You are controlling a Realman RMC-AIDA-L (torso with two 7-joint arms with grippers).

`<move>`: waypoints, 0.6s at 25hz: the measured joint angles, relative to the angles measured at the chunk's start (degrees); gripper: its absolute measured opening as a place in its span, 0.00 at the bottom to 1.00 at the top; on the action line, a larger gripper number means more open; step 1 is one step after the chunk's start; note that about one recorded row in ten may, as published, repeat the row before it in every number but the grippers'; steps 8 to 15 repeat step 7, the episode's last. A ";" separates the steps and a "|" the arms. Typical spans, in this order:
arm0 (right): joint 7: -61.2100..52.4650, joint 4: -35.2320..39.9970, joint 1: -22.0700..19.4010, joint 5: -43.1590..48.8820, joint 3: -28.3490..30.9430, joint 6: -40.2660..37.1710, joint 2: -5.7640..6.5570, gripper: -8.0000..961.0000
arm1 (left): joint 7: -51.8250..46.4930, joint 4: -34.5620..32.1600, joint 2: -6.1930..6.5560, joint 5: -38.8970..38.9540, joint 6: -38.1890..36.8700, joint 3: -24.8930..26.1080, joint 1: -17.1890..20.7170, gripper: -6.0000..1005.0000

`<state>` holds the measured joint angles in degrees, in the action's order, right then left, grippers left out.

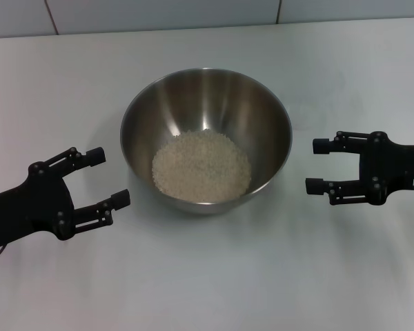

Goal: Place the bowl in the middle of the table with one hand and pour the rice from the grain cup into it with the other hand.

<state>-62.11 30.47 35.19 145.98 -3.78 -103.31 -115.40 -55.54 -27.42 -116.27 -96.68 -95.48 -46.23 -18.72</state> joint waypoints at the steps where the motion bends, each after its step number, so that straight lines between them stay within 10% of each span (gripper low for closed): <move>1: -0.01 0.00 0.02 0.00 0.00 0.06 0.00 0.85 | 0.00 0.00 0.00 0.00 0.02 0.00 -0.02 0.86; 15: -0.02 0.04 0.09 0.00 0.00 0.45 0.00 0.85 | 0.00 0.00 0.00 0.00 0.04 0.06 0.02 0.86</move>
